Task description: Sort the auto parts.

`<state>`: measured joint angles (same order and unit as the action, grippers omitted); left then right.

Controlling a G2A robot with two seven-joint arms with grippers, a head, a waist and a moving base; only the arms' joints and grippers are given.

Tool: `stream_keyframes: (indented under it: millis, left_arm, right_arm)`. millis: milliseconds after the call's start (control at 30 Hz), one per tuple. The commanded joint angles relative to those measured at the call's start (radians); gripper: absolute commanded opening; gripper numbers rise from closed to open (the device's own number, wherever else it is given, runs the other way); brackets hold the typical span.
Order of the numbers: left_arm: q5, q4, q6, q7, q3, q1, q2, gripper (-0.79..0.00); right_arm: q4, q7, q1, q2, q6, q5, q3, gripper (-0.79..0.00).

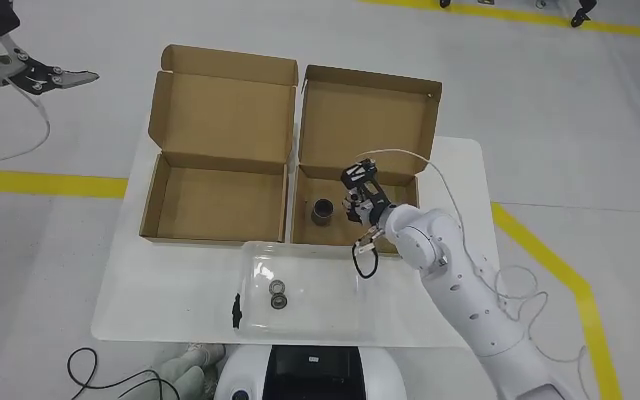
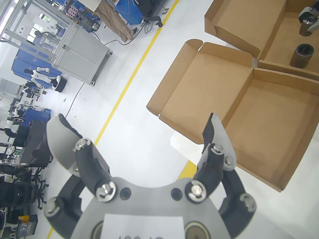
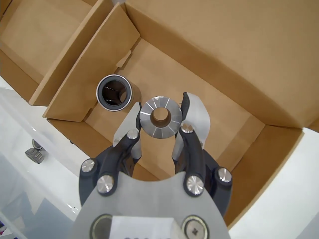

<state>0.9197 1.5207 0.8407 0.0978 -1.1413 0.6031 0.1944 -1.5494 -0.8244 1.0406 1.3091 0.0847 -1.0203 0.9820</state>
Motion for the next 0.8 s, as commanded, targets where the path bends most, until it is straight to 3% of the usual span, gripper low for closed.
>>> stream_keyframes:
  millis: [0,767]
  left_arm:
    - [0.0,0.0,0.0,0.0,0.0,0.0,0.0,0.0]
    - [0.0,0.0,0.0,0.0,0.0,0.0,0.0,0.0]
  right_arm:
    - [0.021,-0.005,-0.011,0.003,0.0,0.006,-0.006,-0.785]
    - [0.183,-0.037,-0.083,0.036,-0.009,0.063,-0.079,-0.785]
